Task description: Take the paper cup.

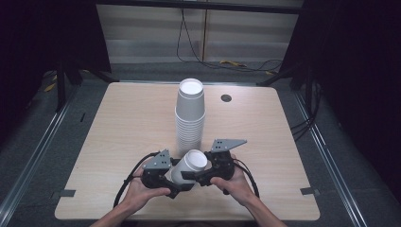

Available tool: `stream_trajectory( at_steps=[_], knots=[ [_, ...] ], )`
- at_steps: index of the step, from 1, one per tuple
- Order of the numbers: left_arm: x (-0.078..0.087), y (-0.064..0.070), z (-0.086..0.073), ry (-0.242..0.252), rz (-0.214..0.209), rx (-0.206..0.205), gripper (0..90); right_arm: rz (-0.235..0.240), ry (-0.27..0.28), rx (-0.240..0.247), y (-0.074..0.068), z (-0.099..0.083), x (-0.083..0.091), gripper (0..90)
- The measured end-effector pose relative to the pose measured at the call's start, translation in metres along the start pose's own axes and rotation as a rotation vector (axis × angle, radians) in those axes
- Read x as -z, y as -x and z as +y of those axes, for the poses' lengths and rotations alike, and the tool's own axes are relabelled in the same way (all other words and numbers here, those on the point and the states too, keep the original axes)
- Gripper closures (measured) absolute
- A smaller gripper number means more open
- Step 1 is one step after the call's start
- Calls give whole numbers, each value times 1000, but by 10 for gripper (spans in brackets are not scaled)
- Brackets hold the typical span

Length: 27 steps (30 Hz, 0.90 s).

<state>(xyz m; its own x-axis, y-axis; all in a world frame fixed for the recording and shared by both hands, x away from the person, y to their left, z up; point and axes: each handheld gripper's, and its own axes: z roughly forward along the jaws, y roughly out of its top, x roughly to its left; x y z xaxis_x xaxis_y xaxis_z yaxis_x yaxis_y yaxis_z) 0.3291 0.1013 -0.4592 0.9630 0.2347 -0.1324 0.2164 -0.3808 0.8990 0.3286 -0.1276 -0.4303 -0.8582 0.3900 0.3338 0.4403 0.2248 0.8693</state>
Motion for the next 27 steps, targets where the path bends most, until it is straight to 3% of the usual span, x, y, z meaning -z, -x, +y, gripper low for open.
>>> stream_trajectory(
  at_steps=[10,19,21,27],
  knots=[
    [2,-2,0,-28,-2,0,150,-9,-25,-14,2,3,6,141],
    [8,-7,0,-45,11,23,149,-19,-40,-6,5,5,15,141],
    [10,-8,2,-58,9,33,149,-40,-59,10,5,6,17,141],
    [12,-10,2,-62,15,44,150,-33,-63,0,8,10,25,143]
  ],
)
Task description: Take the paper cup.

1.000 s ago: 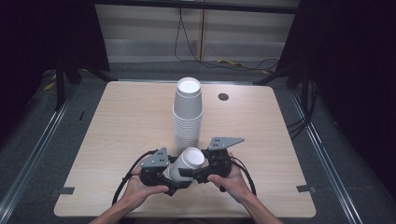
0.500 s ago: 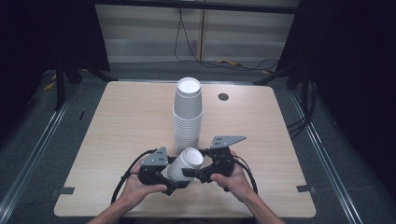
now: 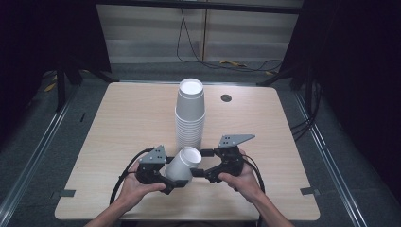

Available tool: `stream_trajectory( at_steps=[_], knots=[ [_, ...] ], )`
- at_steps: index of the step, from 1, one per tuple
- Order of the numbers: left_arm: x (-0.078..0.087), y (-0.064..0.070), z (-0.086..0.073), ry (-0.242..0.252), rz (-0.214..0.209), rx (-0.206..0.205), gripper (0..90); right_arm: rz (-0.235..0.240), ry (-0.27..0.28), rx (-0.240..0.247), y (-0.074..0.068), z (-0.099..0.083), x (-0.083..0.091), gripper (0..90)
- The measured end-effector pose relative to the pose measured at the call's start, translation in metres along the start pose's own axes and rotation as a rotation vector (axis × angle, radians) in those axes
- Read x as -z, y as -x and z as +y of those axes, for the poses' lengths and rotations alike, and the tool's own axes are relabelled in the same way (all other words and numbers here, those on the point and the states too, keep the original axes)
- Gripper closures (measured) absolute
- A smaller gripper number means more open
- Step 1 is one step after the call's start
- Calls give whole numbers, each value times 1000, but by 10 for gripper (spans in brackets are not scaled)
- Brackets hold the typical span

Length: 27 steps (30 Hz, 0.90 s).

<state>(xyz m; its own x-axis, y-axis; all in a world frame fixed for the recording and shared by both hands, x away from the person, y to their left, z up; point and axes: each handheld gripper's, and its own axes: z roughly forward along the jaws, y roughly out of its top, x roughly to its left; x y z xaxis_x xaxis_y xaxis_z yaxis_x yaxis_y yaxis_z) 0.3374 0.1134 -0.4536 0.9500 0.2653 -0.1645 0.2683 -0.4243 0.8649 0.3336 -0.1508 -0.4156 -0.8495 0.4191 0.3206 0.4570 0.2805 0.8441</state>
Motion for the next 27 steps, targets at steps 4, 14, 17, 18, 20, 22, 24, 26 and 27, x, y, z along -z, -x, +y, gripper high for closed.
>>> stream_trajectory(
  at_steps=[4,14,17,18,20,22,24,26,27],
  knots=[
    [0,1,2,-24,-17,-4,150,5,-23,22,0,0,3,143],
    [2,-2,2,-80,-4,10,151,-33,-82,52,2,1,10,142],
    [2,-2,2,-94,-12,15,152,-41,-108,60,3,0,9,144],
    [2,-2,2,-100,-12,15,152,-44,-116,63,3,0,9,144],
    [2,-2,3,-105,-11,11,152,-50,-139,73,3,-1,8,151],
    [3,-3,4,-114,-11,10,152,-44,-148,73,4,-2,7,166],
    [3,-4,4,-126,-3,8,152,-49,-166,82,4,-3,6,168],
    [4,-5,5,-149,6,-7,153,-48,-179,82,4,-4,5,168],
    [4,-5,5,-149,6,-7,153,-53,-187,86,4,-4,5,167]
  ],
)
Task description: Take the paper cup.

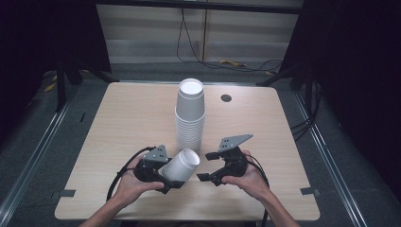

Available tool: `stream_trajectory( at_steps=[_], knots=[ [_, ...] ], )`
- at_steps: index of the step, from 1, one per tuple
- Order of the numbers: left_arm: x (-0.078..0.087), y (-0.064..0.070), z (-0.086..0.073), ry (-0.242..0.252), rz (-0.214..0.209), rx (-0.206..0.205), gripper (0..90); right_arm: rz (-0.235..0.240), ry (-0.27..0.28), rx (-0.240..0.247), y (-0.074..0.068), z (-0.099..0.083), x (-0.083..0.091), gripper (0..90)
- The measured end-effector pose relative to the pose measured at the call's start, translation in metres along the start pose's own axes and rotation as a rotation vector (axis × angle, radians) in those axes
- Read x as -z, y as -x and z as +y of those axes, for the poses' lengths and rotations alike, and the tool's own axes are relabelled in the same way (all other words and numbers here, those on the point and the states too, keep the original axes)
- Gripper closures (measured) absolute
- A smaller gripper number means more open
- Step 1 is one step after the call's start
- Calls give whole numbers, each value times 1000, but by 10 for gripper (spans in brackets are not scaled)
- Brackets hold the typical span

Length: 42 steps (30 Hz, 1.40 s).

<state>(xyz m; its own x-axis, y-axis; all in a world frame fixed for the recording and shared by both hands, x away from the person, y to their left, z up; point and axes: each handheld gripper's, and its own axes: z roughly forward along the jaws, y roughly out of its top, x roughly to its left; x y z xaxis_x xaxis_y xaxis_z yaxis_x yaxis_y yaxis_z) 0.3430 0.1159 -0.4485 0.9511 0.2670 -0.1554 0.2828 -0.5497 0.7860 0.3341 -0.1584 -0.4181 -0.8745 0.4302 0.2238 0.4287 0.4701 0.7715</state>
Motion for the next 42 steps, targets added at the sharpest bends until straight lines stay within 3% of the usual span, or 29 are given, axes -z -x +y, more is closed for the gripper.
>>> stream_trajectory(
  at_steps=[8,15,19,29,37,42],
  knots=[
    [-3,2,2,-66,-26,-48,153,4,-78,33,-3,0,-7,151],
    [-5,4,9,-122,-19,-103,153,-10,-124,63,-5,2,-11,162],
    [-8,4,9,-147,-16,-107,154,-10,-139,74,-6,3,-11,168],
    [-12,4,17,-221,-17,-151,155,-13,-228,133,-12,3,-18,150],
    [-17,8,22,-272,-17,-197,155,-32,-282,177,-14,3,-23,186],
    [-20,8,21,-290,-12,-196,155,-49,-326,204,-15,4,-25,182]
  ],
)
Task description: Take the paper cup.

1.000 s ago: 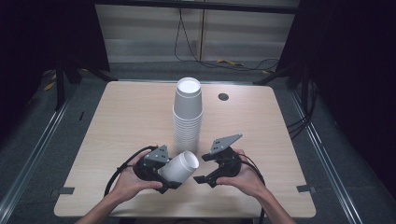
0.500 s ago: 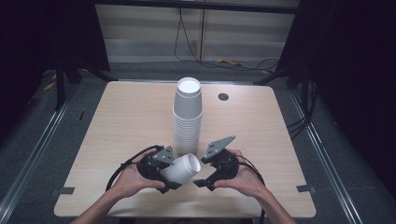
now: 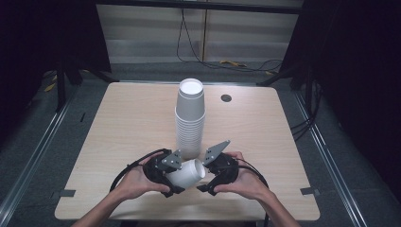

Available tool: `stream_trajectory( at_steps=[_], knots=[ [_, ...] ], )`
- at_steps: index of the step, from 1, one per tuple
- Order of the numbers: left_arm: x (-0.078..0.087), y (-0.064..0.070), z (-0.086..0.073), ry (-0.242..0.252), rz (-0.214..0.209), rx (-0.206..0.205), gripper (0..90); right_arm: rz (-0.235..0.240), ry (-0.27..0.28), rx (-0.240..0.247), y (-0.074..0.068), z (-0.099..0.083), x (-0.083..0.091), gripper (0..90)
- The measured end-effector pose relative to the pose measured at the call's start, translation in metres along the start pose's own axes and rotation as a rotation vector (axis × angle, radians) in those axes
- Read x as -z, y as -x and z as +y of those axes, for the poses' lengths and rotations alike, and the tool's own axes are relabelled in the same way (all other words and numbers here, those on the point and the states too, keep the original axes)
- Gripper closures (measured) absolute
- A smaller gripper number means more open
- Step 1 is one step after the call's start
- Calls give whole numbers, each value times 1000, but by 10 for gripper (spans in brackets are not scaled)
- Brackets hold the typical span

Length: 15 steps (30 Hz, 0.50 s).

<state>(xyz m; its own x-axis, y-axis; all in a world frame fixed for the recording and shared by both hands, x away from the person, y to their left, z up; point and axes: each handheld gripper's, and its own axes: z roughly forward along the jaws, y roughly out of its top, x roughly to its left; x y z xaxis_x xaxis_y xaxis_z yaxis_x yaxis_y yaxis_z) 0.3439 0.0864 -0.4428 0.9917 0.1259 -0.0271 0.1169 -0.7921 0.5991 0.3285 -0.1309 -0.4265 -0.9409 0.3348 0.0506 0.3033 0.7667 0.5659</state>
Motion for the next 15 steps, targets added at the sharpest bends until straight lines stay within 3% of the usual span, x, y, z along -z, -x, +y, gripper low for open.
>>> stream_trajectory(
  at_steps=[10,11,15],
  knots=[
    [-4,4,2,-37,-2,-34,155,23,-26,23,1,3,-5,182],
    [-5,5,2,-20,3,-35,155,25,-32,17,0,4,-6,182],
    [-9,7,4,-23,-13,-37,155,36,-42,27,-2,9,-8,182]
  ],
)
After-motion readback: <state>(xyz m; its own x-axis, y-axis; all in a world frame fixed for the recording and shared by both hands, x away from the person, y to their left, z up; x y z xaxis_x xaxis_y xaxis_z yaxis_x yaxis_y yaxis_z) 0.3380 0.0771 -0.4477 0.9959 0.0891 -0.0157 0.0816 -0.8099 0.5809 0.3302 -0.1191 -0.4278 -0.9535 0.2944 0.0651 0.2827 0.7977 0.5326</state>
